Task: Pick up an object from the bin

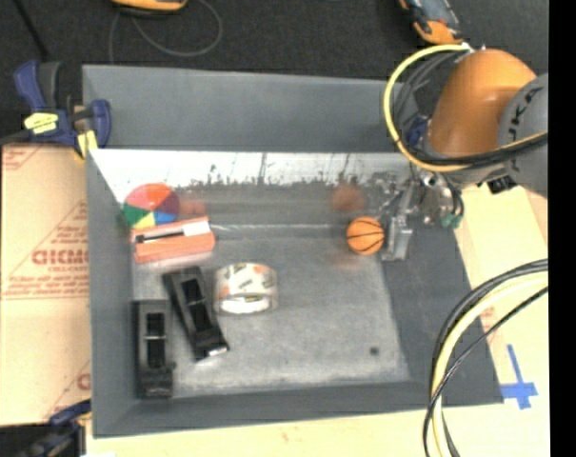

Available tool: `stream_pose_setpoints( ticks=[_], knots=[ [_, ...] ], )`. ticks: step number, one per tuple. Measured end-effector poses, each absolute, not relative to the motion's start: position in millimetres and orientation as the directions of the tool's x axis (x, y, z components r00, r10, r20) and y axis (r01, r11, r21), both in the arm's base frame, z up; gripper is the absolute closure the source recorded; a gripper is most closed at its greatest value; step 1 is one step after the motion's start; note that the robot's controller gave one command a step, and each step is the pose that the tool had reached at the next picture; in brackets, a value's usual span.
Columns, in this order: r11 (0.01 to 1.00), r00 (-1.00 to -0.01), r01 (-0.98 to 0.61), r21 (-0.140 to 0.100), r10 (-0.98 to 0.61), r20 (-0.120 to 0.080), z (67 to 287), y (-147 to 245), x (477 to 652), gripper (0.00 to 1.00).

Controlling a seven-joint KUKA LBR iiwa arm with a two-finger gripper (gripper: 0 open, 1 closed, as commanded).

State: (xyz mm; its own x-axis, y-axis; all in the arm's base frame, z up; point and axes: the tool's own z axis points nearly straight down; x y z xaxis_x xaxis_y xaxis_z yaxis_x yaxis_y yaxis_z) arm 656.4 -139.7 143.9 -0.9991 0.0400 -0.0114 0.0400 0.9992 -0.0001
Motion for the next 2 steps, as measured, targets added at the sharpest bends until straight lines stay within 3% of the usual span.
stream_pose_setpoints(
  ticks=[1,2],
  knots=[
    [0.997,-0.997,0.083,0.002,0.083,-0.003,104.0,-149.5,649.7,0.0],
    [0.974,-0.974,0.228,0.002,0.228,-0.006,80.0,-141.5,650.3,0.0]
  ],
)
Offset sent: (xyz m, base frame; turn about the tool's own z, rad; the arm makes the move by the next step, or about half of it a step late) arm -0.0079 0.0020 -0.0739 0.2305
